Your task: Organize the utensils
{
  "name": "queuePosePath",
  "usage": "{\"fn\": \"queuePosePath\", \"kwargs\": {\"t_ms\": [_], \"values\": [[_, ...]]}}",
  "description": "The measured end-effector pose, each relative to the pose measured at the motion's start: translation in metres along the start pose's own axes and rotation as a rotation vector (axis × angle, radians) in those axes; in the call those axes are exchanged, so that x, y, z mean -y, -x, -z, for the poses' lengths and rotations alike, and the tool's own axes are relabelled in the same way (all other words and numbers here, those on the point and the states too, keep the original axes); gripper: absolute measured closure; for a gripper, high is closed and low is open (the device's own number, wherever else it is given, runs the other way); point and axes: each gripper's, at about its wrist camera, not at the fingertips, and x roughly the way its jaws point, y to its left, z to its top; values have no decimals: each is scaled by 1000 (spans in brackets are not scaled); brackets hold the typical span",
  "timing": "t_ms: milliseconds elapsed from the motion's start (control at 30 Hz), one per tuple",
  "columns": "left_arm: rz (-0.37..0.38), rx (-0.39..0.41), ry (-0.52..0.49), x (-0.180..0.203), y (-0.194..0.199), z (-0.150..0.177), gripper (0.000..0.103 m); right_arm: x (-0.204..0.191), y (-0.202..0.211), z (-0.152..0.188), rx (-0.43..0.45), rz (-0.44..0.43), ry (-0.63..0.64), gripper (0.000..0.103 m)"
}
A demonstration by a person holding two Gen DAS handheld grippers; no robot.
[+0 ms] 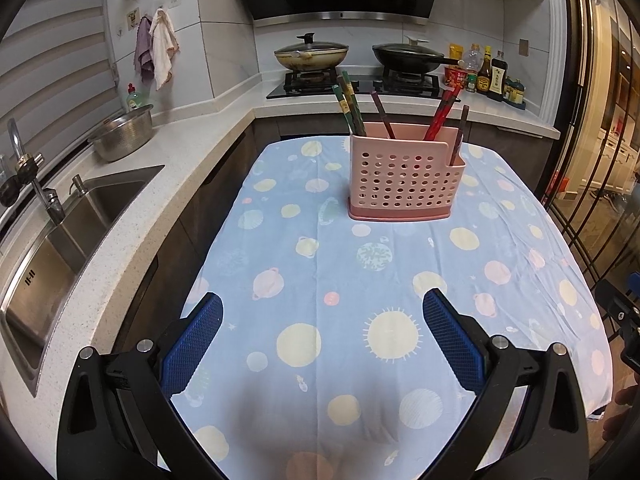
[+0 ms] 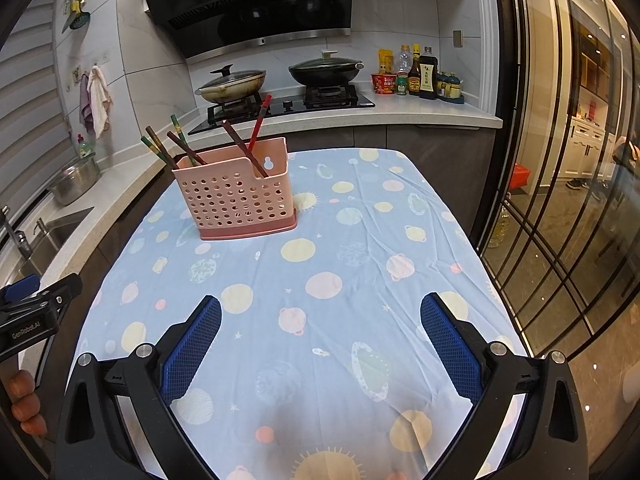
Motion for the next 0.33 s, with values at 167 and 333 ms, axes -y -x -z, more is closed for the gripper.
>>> {"fn": "queuePosePath", "kwargs": {"t_ms": [167, 333], "values": [[-16, 1, 6, -2, 0, 0, 7, 2, -1, 0, -1, 3, -1, 7], [8, 8, 8, -6, 0, 0, 7, 5, -3, 0, -2, 8, -7, 7]]}}
